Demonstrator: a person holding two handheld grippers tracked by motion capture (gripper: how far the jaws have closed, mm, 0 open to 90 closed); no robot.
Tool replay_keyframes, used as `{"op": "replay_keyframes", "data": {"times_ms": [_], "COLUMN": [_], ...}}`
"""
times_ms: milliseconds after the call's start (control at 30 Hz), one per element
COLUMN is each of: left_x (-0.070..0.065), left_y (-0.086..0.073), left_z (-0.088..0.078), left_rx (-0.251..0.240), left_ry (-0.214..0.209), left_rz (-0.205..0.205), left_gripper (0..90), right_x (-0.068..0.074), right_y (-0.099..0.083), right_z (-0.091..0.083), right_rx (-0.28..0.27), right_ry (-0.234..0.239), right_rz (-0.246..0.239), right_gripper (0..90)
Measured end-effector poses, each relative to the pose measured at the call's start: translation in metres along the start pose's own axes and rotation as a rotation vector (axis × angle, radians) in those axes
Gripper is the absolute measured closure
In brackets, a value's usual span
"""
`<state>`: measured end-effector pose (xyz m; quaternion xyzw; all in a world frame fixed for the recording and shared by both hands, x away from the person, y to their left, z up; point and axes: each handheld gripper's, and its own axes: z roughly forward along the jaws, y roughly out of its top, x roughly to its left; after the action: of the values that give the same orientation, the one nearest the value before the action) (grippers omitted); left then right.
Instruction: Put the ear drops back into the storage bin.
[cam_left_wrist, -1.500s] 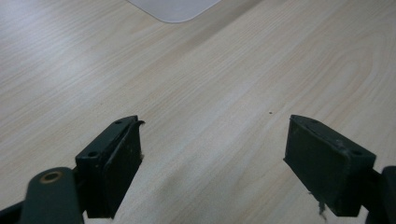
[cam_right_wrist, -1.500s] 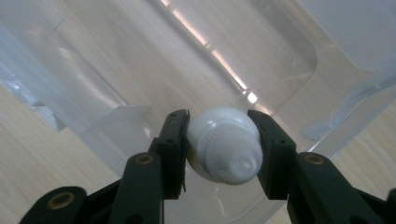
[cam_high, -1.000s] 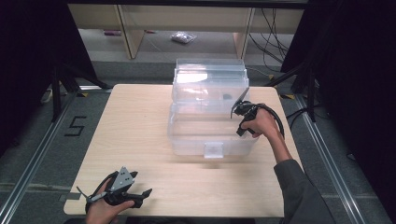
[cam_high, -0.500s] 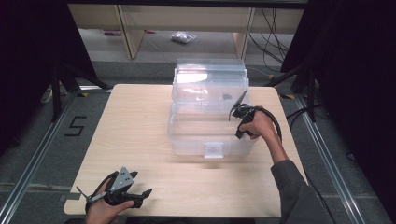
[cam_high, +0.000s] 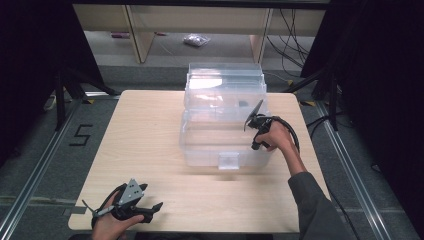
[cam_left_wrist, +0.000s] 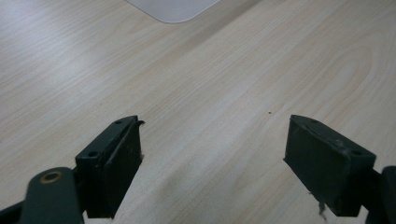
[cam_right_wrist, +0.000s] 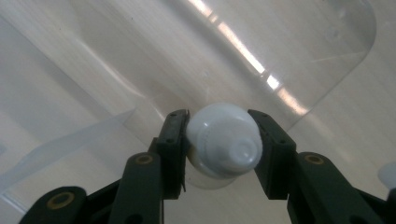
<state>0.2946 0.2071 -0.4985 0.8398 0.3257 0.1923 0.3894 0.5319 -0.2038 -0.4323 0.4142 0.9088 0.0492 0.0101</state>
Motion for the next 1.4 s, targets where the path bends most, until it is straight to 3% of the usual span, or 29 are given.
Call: {"op": "replay_keyframes", "data": {"times_ms": [100, 467, 667, 700, 733, 867, 967, 1000, 1133, 1167, 1233, 1267, 1300, 1400], "left_x": [0.000, 0.000, 0.000, 0.000, 0.000, 0.000, 0.000, 0.000, 0.000, 0.000, 0.000, 0.001, 0.001, 0.000], "left_y": [0.000, 0.000, 0.000, 0.000, 0.000, 0.000, 0.000, 0.000, 0.000, 0.000, 0.000, 0.000, 0.000, 0.000], "left_z": [0.000, 0.000, 0.000, 0.000, 0.000, 0.000, 0.000, 0.000, 0.000, 0.000, 0.000, 0.000, 0.000, 0.000], "left_rx": [0.001, 0.001, 0.003, 0.003, 0.003, 0.004, 0.004, 0.003, -0.001, -0.001, -0.001, 0.000, 0.000, 0.000], "left_ry": [0.000, 0.000, -0.009, -0.009, -0.006, -0.009, -0.008, -0.009, 0.000, 0.000, 0.000, 0.000, 0.001, -0.004], "left_rz": [0.002, 0.003, -0.005, -0.005, -0.004, -0.005, -0.004, -0.005, 0.000, -0.001, -0.001, 0.001, 0.002, -0.003], "left_gripper": [18.0, 18.0, 18.0, 18.0, 18.0, 18.0, 18.0, 18.0, 18.0, 18.0, 18.0, 18.0, 18.0, 18.0], "right_x": [-0.001, 0.000, 0.003, 0.002, 0.003, 0.003, 0.006, 0.006, 0.010, 0.009, 0.010, 0.012, 0.010, 0.013], "right_y": [-0.001, -0.002, -0.004, -0.005, -0.004, -0.005, -0.004, -0.004, -0.002, -0.003, -0.003, -0.004, -0.005, -0.006], "right_z": [0.003, 0.002, -0.006, -0.006, -0.008, -0.012, -0.018, -0.020, -0.026, -0.028, -0.030, -0.032, -0.032, -0.035], "right_rx": [-0.011, -0.006, -0.026, -0.035, -0.026, -0.049, -0.053, -0.062, -0.058, -0.094, -0.114, -0.107, -0.121, -0.125], "right_ry": [-0.005, 0.000, 0.012, 0.003, 0.008, -0.002, -0.005, -0.010, -0.021, -0.027, -0.024, -0.030, -0.032, -0.027], "right_rz": [-0.020, -0.023, -0.009, -0.040, -0.015, -0.034, -0.017, -0.041, -0.009, -0.035, -0.052, -0.035, -0.073, -0.048], "right_gripper": [60.1, 59.7, 56.7, 56.5, 56.0, 53.6, 51.1, 50.7, 48.6, 47.6, 46.9, 46.3, 45.9, 45.0]}}
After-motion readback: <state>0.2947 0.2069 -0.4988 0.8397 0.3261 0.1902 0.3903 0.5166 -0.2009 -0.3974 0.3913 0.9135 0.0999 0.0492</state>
